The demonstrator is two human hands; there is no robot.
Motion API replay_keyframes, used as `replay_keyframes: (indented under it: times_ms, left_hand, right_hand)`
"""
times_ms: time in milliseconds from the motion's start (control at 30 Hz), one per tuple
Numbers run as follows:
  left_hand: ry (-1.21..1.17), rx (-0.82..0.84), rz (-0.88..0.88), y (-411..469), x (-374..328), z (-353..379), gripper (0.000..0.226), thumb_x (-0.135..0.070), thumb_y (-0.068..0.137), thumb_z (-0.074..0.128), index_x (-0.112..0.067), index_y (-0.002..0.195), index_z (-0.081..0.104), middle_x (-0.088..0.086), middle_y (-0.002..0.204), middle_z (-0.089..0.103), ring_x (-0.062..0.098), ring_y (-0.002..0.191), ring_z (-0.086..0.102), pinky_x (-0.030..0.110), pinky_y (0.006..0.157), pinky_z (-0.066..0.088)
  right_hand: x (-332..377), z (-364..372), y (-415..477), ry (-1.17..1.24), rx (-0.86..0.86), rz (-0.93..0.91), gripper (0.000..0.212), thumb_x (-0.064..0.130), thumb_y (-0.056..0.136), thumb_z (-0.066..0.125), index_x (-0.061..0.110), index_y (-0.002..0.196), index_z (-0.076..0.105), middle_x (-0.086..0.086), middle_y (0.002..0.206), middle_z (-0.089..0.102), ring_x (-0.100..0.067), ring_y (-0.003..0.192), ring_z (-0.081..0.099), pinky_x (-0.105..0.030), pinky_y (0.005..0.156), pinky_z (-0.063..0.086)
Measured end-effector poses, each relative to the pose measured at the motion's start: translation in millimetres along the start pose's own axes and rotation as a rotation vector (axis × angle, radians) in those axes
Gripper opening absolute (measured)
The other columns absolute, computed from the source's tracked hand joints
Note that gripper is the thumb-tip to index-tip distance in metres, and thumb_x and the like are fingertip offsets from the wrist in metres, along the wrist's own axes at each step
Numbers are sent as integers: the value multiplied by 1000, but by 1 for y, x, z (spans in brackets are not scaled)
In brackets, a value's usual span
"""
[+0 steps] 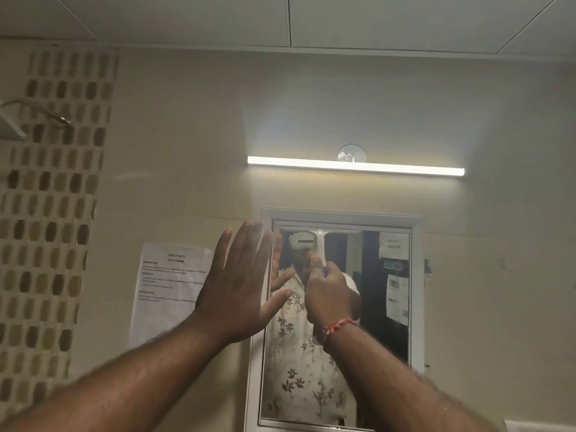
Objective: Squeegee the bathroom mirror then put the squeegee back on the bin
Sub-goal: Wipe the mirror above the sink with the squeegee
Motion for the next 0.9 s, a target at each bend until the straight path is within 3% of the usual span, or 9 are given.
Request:
replay_keyframes:
  times_ms: [167,233,367,433,567,667,800,900]
  left_hand:
    - [-20,-4,-2,-1,1,7,106,-84,109,28,-14,183,-1,16,194,-2,36,181,2,69,142,20]
    - [-28,-6,0,-1,1,10,105,-84,110,25,-16,182,-9,16,194,-2,37,181,2,69,142,20]
    - [-40,-19,13,-4,-1,13,104,-84,110,22,-18,181,-15,17,194,-1,37,181,4,70,141,21]
    - [-49,-27,13,-5,-2,15,105,-85,109,22,-18,182,-14,17,194,2,38,180,6,71,141,22]
    - [-57,-31,22,-6,-5,19,105,-85,110,22,-17,182,-13,18,194,2,38,180,6,70,142,20]
    - [-67,-47,37,-5,-9,19,105,-84,110,25,-18,181,-17,18,193,3,39,180,6,70,142,19]
    - [-51,-42,42,-2,-9,21,108,-84,110,29,-15,182,-13,19,193,3,39,180,5,70,142,18]
    - [-49,-34,34,-2,-10,23,108,-84,109,30,-14,183,-7,19,193,4,40,180,6,71,142,19]
  right_hand:
    - [1,3,1,7,-3,-1,40,40,117,40,14,133,65,7,82,57,-4,63,47,7,48,33]
    - [1,5,1,16,10,3,39,39,117,40,13,133,65,1,89,64,-4,63,48,6,47,35]
    - [1,9,-1,-1,24,20,39,43,117,39,17,129,66,11,82,57,-1,66,52,-5,44,39]
    - [-1,13,1,16,34,29,41,41,117,39,13,133,64,9,82,58,-2,64,52,-2,42,38]
    - [-4,13,3,14,50,25,39,33,117,41,8,141,60,-4,107,70,-3,64,48,5,46,35]
    - [-3,10,1,13,43,18,34,37,118,39,14,126,62,5,87,61,-4,63,47,8,50,33]
    - [-5,18,3,14,45,27,48,42,117,39,10,147,58,3,96,62,-1,68,49,6,49,34]
    - [-5,18,1,7,45,39,50,46,117,37,14,151,56,12,91,58,1,69,50,-5,46,36]
Point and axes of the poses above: each hand's wrist, its own y-axis towards the middle knuckle, its own z-axis out of the palm, x = y × z, the point moved 8 cm from there along y, towards the middle knuckle
